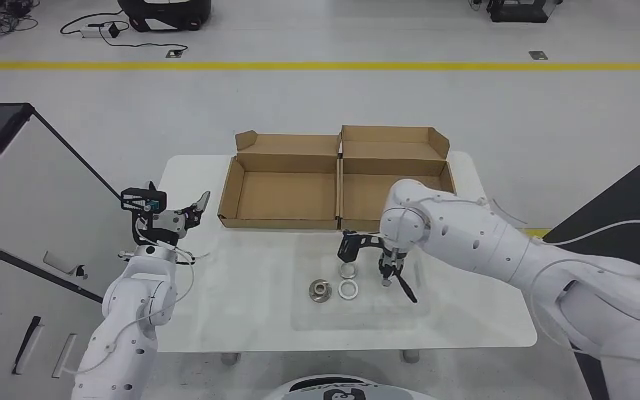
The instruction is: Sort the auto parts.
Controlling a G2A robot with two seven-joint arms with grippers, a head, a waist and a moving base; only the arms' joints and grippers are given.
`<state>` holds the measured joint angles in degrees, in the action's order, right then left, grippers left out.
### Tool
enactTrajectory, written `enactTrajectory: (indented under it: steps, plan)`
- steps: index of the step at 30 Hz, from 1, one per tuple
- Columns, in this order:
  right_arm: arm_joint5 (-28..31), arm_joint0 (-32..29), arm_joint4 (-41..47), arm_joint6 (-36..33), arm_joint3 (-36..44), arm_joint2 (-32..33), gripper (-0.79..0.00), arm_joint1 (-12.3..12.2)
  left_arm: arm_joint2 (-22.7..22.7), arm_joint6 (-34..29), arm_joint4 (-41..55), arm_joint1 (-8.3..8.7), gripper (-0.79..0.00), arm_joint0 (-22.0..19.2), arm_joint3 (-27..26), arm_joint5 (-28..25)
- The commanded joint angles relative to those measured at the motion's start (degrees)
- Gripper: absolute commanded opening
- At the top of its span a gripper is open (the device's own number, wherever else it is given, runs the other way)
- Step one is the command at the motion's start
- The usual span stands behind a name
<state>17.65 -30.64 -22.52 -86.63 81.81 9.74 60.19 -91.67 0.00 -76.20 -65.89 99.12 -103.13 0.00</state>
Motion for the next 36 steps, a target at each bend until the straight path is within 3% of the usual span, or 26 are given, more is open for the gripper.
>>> enactTrajectory:
  steps: [1,21,23,25,36]
  plan:
    - [0.0,-0.2,-0.2,0.0,-0.3,0.0,-0.48,0.2,0.0,0.0,0.0,0.0,0.0,0.0,0.0,0.0]
    - [0.3,-0.8,-1.2,0.3,-2.9,0.0,-0.619,1.8,0.0,0.0,0.0,0.0,0.0,0.0,0.0,0.0]
    - [0.2,-0.9,-1.3,0.2,-3.0,0.0,-0.674,1.9,0.0,0.0,0.0,0.0,0.0,0.0,0.0,0.0]
    - [0.0,-0.9,-1.3,0.1,-3.1,0.0,-0.785,2.0,0.0,0.0,0.0,0.0,0.0,0.0,0.0,0.0]
    - [-1.4,1.1,0.2,-1.4,1.0,1.4,-0.785,1.2,0.0,0.0,0.0,0.0,0.0,0.0,0.0,0.0]
